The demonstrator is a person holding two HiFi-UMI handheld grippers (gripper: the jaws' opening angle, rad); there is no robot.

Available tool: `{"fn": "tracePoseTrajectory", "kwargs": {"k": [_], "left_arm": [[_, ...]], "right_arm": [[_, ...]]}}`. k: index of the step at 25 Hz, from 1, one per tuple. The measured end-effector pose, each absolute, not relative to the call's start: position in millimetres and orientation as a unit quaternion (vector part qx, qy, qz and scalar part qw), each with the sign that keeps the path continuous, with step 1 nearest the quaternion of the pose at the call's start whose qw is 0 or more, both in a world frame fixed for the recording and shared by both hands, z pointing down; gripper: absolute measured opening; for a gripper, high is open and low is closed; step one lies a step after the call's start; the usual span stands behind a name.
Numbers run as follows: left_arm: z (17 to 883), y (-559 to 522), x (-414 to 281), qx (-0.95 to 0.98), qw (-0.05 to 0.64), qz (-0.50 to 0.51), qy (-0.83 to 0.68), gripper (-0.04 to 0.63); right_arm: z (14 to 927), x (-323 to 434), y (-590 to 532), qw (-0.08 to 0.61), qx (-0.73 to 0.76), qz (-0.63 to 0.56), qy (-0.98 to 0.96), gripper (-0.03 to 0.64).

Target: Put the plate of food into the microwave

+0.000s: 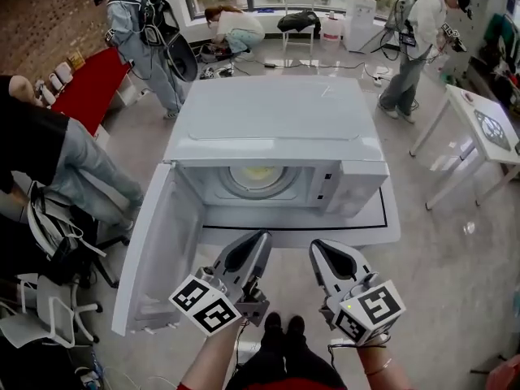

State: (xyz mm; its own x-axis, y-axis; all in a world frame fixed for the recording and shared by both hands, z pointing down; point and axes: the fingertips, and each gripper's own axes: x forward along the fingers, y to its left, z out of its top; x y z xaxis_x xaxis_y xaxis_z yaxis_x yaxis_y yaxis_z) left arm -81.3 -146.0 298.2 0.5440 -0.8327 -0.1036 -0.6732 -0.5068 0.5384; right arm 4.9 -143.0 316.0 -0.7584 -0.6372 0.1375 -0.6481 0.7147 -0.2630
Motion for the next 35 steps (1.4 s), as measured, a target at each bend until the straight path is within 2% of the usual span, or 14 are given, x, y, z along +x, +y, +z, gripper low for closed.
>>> {"fn": "tracePoseTrajectory", "kwargs": {"k": [9,16,24,35], "left_arm": [[299.7,-110.9,-53.8,0.864,0.236,-0.158,-0.415,0.009],[313.2,-88.0,-29.2,0.883,0.228,-0.099,-0.399,0.009],[320.9,-71.3,-26.5,0.875,0.237,-0.095,-0.412,0.009],[319.2,-62.0,-31.0,0.872,0.229,-0.061,-0.430,0.009]], "right_arm": [[311.2,12.0,-109.5,0.028,0.357,0.126,-0.925,0.015],[319.0,30.2,-92.8,0.023,0.376,0.129,-0.917,0.015],[320.3,49.4,-89.3,0.004,0.401,0.141,-0.905,0.015],[321.9,46.5,-76.7,0.015,0.401,0.135,-0.906,0.015]]}}
